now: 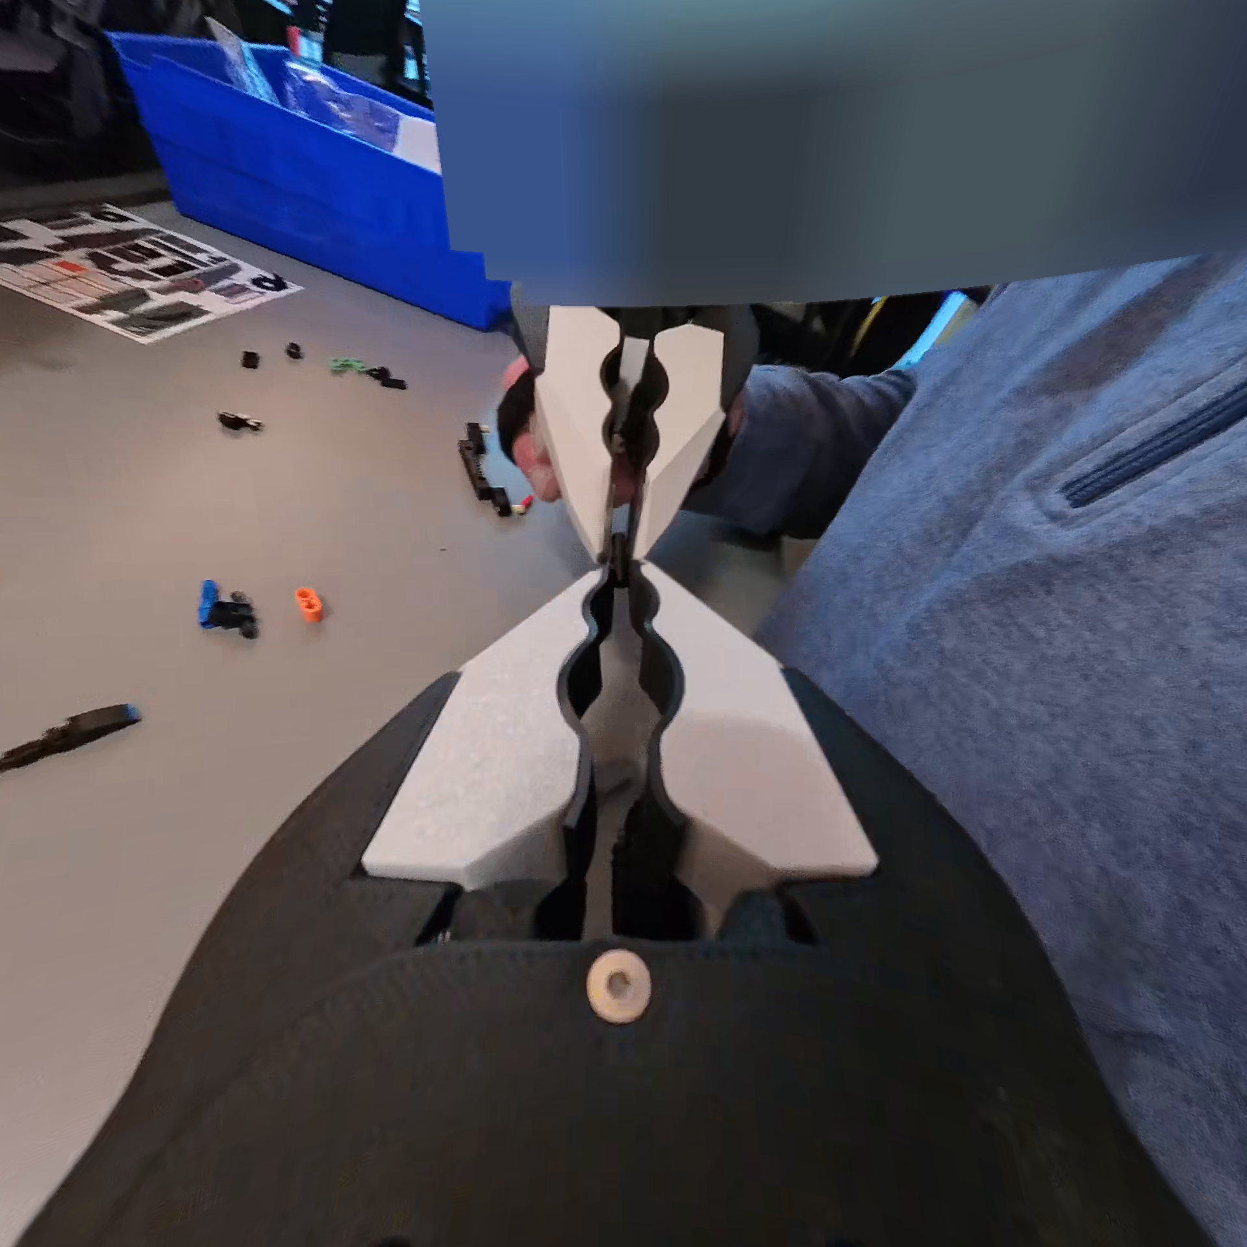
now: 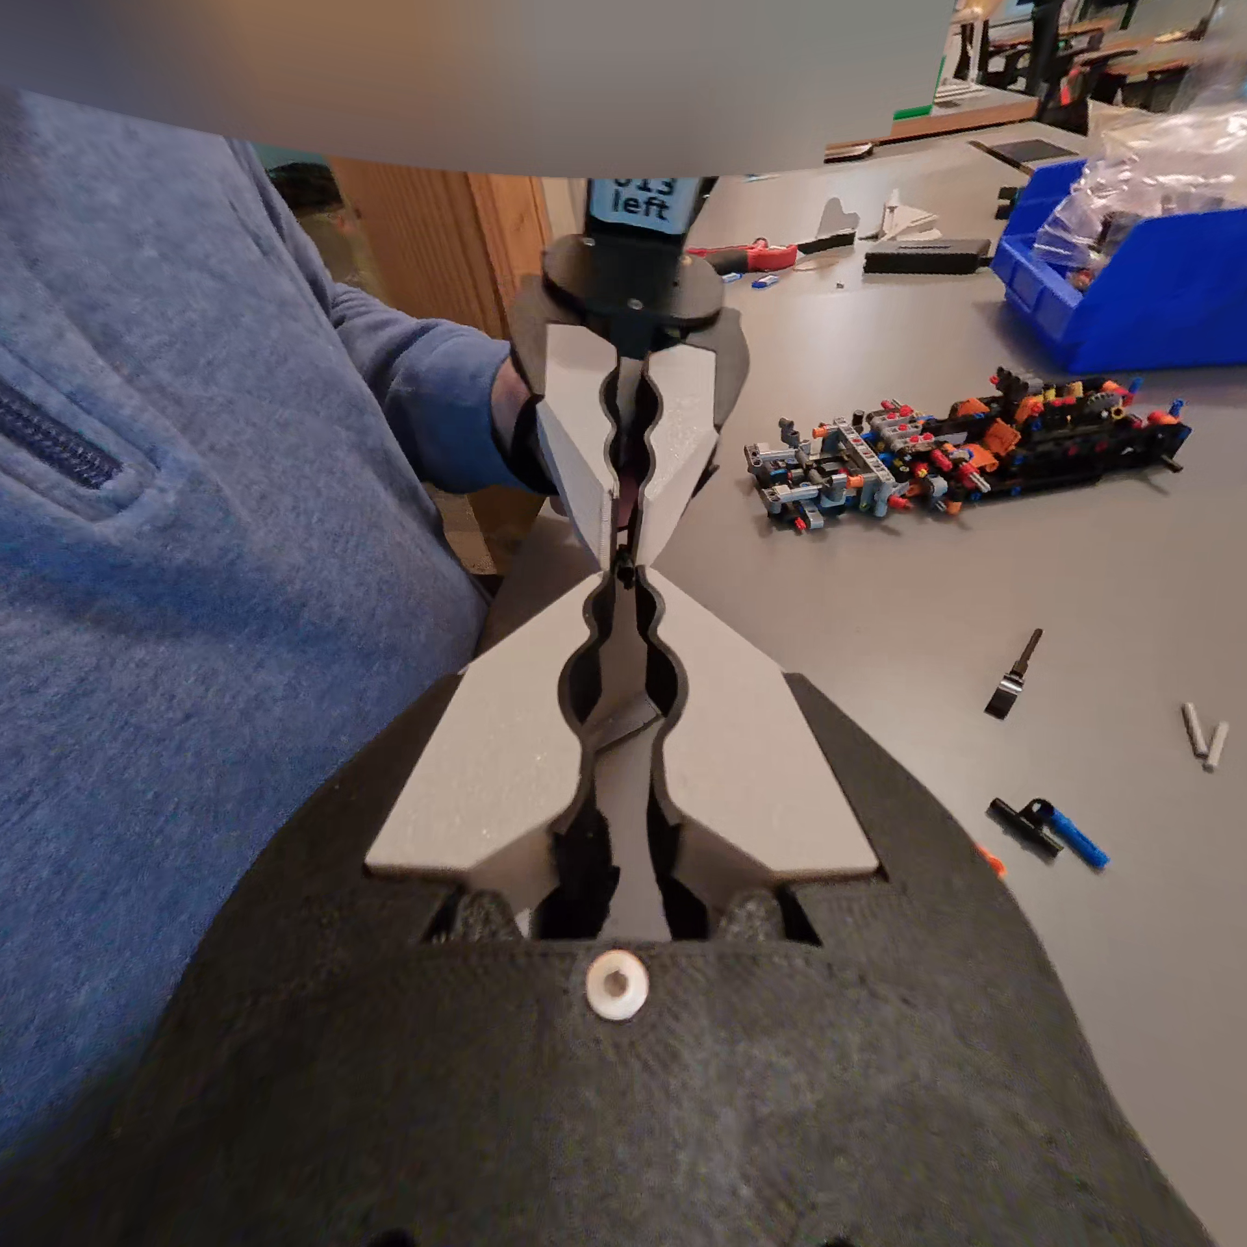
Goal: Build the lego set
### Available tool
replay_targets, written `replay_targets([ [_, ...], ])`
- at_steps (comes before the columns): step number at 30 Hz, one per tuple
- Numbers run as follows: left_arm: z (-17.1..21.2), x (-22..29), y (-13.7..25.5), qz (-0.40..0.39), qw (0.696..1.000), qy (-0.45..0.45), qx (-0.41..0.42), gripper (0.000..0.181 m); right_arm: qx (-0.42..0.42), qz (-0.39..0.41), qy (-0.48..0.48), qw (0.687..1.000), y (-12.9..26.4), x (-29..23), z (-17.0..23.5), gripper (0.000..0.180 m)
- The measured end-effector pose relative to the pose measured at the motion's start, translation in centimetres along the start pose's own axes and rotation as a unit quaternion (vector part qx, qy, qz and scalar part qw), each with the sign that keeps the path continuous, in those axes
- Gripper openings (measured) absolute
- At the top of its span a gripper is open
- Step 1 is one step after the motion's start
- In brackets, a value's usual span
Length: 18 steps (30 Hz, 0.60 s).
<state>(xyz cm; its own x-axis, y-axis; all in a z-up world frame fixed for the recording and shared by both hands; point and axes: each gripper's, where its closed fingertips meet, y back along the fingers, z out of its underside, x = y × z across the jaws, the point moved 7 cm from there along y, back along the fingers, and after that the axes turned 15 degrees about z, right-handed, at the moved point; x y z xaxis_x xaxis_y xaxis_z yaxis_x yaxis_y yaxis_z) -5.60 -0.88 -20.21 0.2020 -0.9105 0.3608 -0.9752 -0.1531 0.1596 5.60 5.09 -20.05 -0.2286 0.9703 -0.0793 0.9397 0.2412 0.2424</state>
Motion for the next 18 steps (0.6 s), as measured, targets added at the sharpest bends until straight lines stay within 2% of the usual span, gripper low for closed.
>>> replay_targets([
  [5,0.0,0.0,-0.1,0.044,0.998,0.034,0.009,0.002,0.009,-0.003,0.040,0.999,0.2,-0.5,-0.3,0.002],
  [14,0.3,0.0,-0.5,0.149,0.980,0.132,0.023,0.002,0.002,0.025,0.201,0.979,0.6,-2.2,-0.8,0.002],
  [18,0.4,-0.3,-0.5,0.122,0.983,0.135,0.025,0.003,-0.018,0.036,0.194,0.980,0.6,-2.0,-0.7,0.001],
])
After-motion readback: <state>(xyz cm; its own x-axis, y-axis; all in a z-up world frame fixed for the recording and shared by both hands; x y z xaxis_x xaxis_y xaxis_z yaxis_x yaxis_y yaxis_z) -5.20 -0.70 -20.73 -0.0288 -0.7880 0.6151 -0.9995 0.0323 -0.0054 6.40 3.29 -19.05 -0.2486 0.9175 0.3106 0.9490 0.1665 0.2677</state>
